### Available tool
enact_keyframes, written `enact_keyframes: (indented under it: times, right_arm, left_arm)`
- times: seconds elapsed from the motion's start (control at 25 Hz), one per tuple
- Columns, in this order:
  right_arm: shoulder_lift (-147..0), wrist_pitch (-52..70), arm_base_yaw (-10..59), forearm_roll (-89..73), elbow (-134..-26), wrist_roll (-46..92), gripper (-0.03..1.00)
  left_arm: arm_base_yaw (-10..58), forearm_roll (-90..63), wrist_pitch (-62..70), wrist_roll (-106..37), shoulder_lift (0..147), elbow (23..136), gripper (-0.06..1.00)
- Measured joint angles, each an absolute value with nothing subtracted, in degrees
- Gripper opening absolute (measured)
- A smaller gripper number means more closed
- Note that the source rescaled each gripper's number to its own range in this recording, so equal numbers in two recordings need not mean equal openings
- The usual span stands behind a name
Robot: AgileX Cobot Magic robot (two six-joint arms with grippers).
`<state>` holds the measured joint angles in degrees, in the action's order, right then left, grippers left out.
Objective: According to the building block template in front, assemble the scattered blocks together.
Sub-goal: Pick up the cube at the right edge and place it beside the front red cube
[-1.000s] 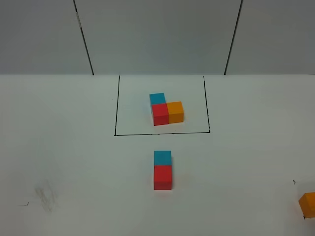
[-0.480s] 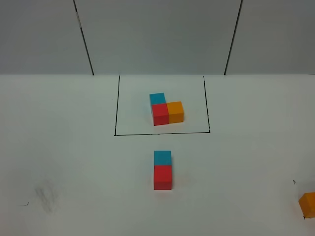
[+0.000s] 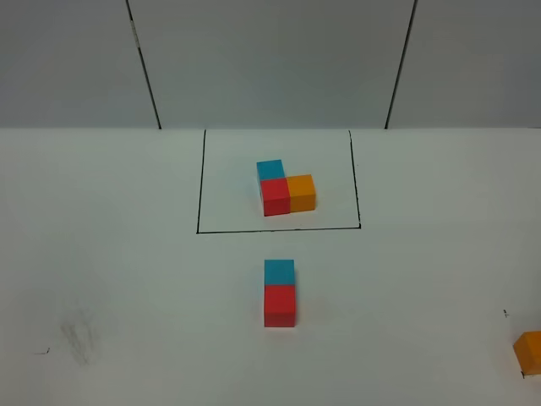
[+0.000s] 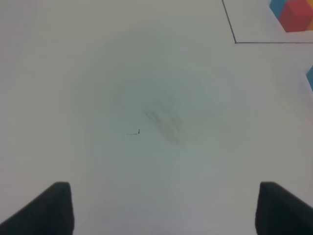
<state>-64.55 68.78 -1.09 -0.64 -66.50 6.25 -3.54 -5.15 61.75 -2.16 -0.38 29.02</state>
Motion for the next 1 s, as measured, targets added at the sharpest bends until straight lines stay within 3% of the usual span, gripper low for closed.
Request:
enact_keyframes:
  times: [0.4, 1.0]
  right_arm:
    - [-74.73, 47.49, -1.09, 0.65, -52.36, 4.36, 0.86]
    - [-88.21, 45.24, -1.09, 0.00, -49.75, 0.80, 0.86]
  left_arm:
    - [-3.54, -5.15, 61.75, -2.16, -0.38, 29.02, 0.79]
    - [-3.54, -5.15, 61.75, -2.16, -0.38, 29.02, 0.79]
